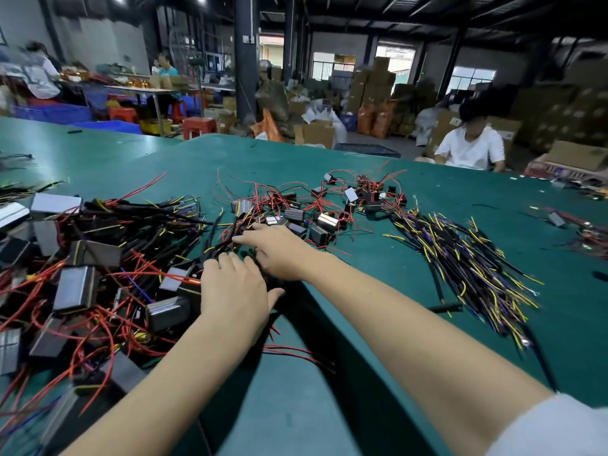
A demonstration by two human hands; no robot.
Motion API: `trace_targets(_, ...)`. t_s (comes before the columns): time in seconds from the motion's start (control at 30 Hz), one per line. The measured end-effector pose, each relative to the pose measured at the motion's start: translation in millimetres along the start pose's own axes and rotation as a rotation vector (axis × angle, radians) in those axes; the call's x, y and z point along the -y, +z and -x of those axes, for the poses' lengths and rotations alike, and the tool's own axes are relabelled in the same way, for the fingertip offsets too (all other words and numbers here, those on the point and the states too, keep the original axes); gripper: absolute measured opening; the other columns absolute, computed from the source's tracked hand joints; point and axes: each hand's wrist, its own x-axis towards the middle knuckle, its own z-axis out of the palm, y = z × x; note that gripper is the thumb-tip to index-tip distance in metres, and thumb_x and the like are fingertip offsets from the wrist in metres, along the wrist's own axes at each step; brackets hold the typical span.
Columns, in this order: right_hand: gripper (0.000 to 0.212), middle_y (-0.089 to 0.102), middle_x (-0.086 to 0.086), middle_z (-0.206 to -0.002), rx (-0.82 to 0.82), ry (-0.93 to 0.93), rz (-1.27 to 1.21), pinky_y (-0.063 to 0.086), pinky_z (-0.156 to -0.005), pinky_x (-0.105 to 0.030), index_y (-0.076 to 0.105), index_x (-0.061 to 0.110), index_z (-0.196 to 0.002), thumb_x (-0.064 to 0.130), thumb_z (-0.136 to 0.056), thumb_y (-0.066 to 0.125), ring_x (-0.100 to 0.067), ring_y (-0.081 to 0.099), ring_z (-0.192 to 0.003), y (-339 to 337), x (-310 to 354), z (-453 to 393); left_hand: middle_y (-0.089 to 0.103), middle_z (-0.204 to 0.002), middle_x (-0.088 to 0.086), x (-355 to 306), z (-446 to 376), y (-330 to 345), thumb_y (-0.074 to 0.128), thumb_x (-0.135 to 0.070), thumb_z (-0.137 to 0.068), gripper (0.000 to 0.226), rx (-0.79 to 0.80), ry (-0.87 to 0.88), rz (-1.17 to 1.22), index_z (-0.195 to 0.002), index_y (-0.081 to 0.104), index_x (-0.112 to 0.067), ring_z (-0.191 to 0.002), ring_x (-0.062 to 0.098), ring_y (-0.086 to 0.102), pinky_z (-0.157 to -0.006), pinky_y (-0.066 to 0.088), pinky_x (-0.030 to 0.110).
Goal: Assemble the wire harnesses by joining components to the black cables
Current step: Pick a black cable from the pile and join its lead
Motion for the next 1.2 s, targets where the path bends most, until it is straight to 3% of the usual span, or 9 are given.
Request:
trace_targets(0.13, 0.049, 0.056, -0.008, -0.134, -0.148, 0.002, -0.061, 0.034, -0.103, -0.036, 0.050, 0.013, -0.137, 0.003, -0.089, 0.048, -0.024, 0.045, -0.126, -14, -16, 26, 0.047, -0.134, 0.013, -5, 1, -7, 0.030, -0.059, -0.095, 0.063, -0.091, -0.003, 0.002, -0.132, 0.033, -0.008, -0.127, 0.028, 0.041, -0.104, 0.028, 0.041)
trace_targets(0.23, 0.043, 0.061, -0.009, -0.127, -0.267, 0.073, -0.112, 0.037, -0.100, -0.040, 0.056, 0.010, -0.131, 0.006, -0.089, 0.052, -0.027, 0.049, -0.121, -30, -39, 46, 0.047, -0.128, 0.012, -21, -1, -17, 0.038, -0.048, -0.096, 0.049, -0.199, 0.069, 0.058, -0.126, 0.040, -0.009, -0.124, 0.029, 0.039, -0.104, 0.025, 0.042)
trace_targets(0.37, 0.024, 0.069, -0.006, -0.102, -0.496, 0.305, -0.248, 0.045, -0.092, -0.035, 0.066, 0.007, -0.111, 0.010, -0.088, 0.060, -0.024, 0.061, -0.100, -57, -78, 74, 0.051, -0.117, 0.009, -62, -4, -26, 0.048, -0.030, -0.092, 0.027, -0.253, 0.299, 0.235, -0.114, 0.050, -0.013, -0.113, 0.028, 0.044, -0.089, 0.031, 0.036)
trace_targets(0.5, 0.017, 0.071, -0.010, -0.094, -0.523, 0.512, -0.252, 0.038, -0.074, -0.020, 0.071, 0.005, -0.097, 0.007, -0.087, 0.058, -0.016, 0.057, -0.082, -71, -112, 108, 0.058, -0.107, 0.011, -107, -12, -30, 0.046, -0.018, -0.090, 0.019, -0.216, 0.380, 0.460, -0.098, 0.061, -0.009, -0.104, 0.031, 0.050, -0.071, 0.025, 0.032)
trace_targets(0.63, 0.013, 0.070, -0.004, -0.092, -0.362, 0.640, -0.127, 0.046, -0.076, -0.030, 0.071, 0.016, -0.085, 0.015, -0.087, 0.058, -0.024, 0.061, -0.090, -65, -130, 141, 0.062, -0.090, 0.013, -134, -20, -25, 0.042, -0.014, -0.088, 0.019, -0.181, 0.262, 0.832, -0.069, 0.044, -0.013, -0.083, 0.034, 0.051, -0.062, 0.030, 0.032)
trace_targets(0.77, 0.011, 0.070, -0.003, -0.098, -0.249, 0.676, -0.068, 0.047, -0.082, -0.034, 0.071, 0.020, -0.088, 0.019, -0.089, 0.060, -0.026, 0.061, -0.099, -47, -131, 138, 0.057, -0.071, 0.014, -124, -30, -10, 0.031, -0.024, -0.077, 0.021, -0.201, 0.117, 1.066, -0.061, 0.035, -0.012, -0.071, 0.036, 0.043, -0.060, 0.033, 0.036)
trace_targets(0.87, 0.016, 0.071, -0.003, -0.094, -0.333, 0.634, -0.257, 0.050, -0.085, -0.036, 0.073, 0.014, -0.093, 0.027, -0.085, 0.069, -0.022, 0.063, -0.093, -33, -124, 111, 0.044, -0.057, 0.008, -114, -34, 7, 0.028, -0.024, -0.072, 0.022, -0.261, -0.001, 1.199, -0.057, 0.034, -0.010, -0.066, 0.037, 0.046, -0.056, 0.034, 0.038)
trace_targets(0.97, 0.030, 0.068, -0.003, -0.102, -0.352, 0.582, -0.380, 0.049, -0.088, -0.037, 0.067, 0.012, -0.112, 0.026, -0.086, 0.069, -0.020, 0.061, -0.093, -23, -112, 76, 0.039, -0.053, 0.008, -112, -39, 14, 0.036, -0.015, -0.078, 0.025, -0.291, -0.117, 1.310, -0.055, 0.037, -0.007, -0.057, 0.031, 0.037, -0.051, 0.029, 0.037)
trace_targets(1.2, 0.024, 0.068, -0.008, -0.111, -0.279, 0.342, -0.270, 0.044, -0.094, -0.039, 0.069, 0.011, -0.108, 0.017, -0.087, 0.060, -0.027, 0.057, -0.108, -14, -92, 10, 0.027, -0.047, 0.001, -110, -51, 20, 0.030, -0.020, -0.065, 0.016, -0.290, -0.323, 1.535, -0.053, 0.032, -0.009, -0.057, 0.026, 0.026, -0.051, 0.022, 0.036)
